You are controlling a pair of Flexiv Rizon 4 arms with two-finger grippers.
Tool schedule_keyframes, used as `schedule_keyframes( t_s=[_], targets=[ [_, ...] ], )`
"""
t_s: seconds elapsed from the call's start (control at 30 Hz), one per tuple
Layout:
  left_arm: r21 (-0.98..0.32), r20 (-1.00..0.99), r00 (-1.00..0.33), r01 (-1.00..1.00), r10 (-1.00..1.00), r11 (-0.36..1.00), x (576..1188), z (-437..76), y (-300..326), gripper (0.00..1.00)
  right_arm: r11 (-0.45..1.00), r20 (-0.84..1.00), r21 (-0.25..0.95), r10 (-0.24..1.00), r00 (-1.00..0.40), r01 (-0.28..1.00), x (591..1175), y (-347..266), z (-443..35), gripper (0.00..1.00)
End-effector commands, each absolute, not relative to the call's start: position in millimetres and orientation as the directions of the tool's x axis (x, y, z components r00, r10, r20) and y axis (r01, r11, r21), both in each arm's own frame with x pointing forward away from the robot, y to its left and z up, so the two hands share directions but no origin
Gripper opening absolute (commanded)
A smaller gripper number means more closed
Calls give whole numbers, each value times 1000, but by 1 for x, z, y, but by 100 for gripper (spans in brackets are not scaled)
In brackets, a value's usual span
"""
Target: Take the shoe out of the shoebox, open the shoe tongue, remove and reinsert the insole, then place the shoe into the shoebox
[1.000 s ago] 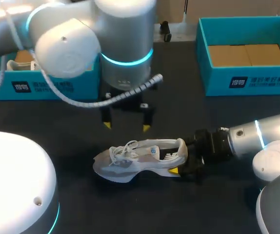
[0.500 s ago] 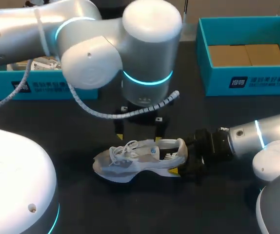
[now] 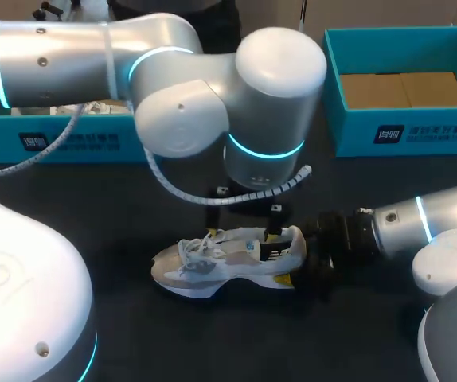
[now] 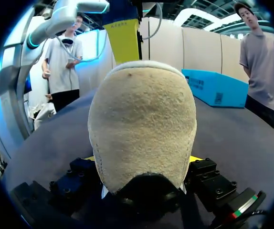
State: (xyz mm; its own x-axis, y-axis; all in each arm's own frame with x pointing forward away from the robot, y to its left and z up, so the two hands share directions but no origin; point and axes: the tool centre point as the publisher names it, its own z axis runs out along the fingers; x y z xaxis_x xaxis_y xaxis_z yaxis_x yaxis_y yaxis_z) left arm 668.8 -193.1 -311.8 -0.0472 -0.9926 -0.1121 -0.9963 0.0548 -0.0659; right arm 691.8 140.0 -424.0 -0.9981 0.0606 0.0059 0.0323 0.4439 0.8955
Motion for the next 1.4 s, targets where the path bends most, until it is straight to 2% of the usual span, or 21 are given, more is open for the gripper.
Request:
schedule_keyframes(
  t_s=[0.03,1.03,1.4],
  targets=[
    [-59,-134,-42,-997,-990,50,672,-328,-200,100,445,4,895,63,-998,31,692,143,-427,0],
    [-42,-222,-28,-998,-975,38,671,-368,-204,100,445,4,895,63,-998,31,692,143,-427,0],
    [-52,-272,30,-999,-962,-17,670,-376,-185,100,445,4,895,63,-998,31,692,143,-427,0]
  ],
)
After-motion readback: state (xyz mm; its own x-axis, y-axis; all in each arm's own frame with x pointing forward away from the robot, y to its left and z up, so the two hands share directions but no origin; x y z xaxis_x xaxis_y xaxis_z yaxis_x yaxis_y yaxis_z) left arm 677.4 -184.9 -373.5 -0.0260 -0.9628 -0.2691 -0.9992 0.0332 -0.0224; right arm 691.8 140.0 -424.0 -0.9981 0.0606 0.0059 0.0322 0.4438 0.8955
